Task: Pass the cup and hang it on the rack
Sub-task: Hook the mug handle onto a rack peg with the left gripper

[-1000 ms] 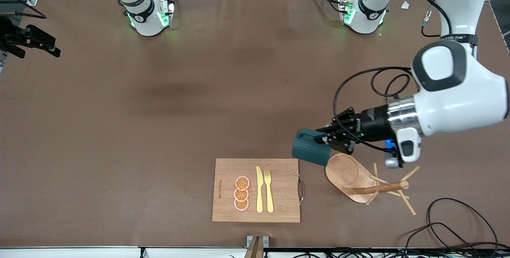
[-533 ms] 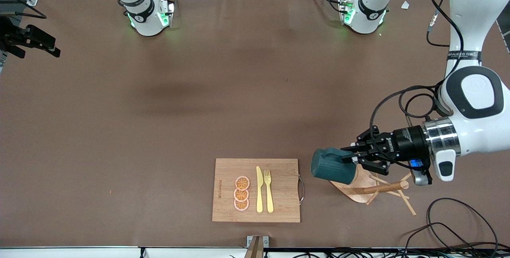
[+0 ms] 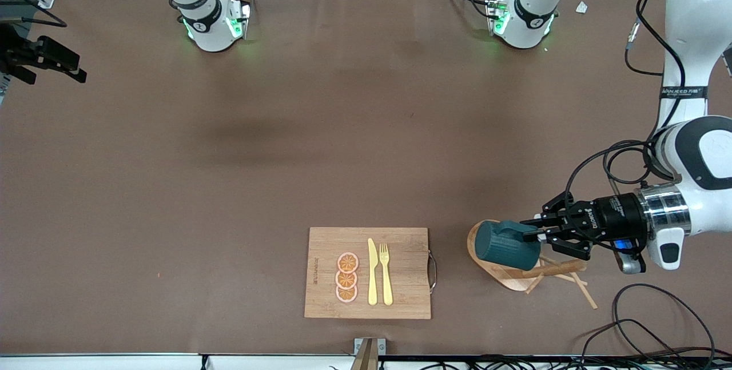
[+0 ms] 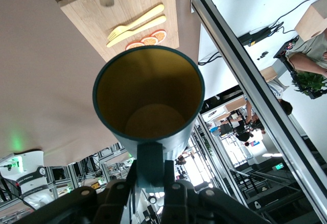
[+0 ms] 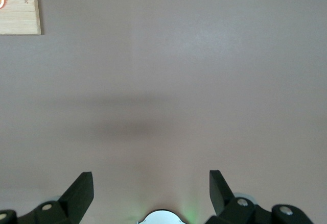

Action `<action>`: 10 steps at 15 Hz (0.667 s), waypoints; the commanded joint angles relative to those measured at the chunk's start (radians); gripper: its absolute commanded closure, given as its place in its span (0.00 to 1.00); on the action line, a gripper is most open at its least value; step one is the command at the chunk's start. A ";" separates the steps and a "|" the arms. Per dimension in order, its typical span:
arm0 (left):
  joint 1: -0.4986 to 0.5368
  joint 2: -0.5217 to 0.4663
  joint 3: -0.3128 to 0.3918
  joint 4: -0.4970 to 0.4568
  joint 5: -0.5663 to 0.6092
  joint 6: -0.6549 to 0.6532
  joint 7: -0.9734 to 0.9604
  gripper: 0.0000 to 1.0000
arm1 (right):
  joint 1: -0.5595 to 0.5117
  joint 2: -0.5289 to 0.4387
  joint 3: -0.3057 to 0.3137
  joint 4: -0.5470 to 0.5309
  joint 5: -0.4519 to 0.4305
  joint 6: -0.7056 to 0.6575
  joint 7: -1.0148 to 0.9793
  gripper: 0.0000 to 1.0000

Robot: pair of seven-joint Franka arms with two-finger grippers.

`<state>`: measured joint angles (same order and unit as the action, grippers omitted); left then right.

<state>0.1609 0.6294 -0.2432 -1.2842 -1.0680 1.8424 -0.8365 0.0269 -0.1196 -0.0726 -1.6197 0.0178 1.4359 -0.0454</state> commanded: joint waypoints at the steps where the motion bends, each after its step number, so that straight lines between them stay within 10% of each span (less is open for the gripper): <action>1: 0.008 0.013 -0.002 0.003 -0.024 -0.008 0.062 1.00 | 0.002 -0.020 0.002 -0.019 -0.015 0.005 -0.007 0.00; 10: 0.058 0.052 0.004 0.003 -0.023 -0.077 0.186 1.00 | 0.004 -0.022 0.005 -0.019 -0.015 0.005 -0.007 0.00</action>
<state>0.1979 0.6775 -0.2373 -1.2849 -1.0680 1.7974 -0.6857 0.0269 -0.1196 -0.0714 -1.6197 0.0178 1.4357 -0.0461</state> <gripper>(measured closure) 0.789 0.000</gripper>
